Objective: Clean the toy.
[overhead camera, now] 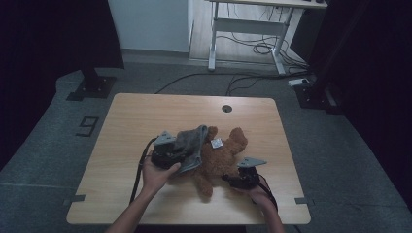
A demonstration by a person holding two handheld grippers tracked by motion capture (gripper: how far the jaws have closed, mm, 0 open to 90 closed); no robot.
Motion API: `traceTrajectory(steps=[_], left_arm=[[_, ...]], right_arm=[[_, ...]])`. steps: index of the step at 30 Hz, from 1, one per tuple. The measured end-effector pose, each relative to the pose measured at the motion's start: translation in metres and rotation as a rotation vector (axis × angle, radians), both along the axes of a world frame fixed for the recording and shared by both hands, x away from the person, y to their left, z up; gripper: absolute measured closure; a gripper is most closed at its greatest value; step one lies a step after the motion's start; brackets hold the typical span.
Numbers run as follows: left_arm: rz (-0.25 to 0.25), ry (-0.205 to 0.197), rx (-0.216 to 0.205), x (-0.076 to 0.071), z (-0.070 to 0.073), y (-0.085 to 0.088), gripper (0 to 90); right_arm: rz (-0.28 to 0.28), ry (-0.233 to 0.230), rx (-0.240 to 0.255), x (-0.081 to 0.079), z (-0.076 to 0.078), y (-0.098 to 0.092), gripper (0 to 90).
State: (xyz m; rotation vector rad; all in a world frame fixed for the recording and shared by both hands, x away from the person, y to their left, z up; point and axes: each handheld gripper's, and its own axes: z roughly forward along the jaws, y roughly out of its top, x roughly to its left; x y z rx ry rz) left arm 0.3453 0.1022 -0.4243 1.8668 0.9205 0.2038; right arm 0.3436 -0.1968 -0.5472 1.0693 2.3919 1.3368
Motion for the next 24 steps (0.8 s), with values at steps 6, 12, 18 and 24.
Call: traceTrajectory(steps=[6,12,18,24], left_arm=[[-0.115,-0.003,0.026,0.003,0.013,-0.072,76.5],[-0.126,0.062,0.152,0.018,-0.026,-0.122,76.4],[-0.122,0.067,0.111,0.015,-0.042,-0.110,78.6],[-0.035,-0.037,0.197,0.006,-0.026,-0.083,78.2]], right_arm=[[0.009,-0.006,0.001,0.000,-0.001,-0.002,55.4],[0.011,-0.003,0.006,-0.001,-0.001,-0.005,55.4],[0.021,0.032,0.019,-0.001,-0.003,-0.008,56.0],[0.022,0.045,0.024,0.000,-0.004,-0.009,56.5]])
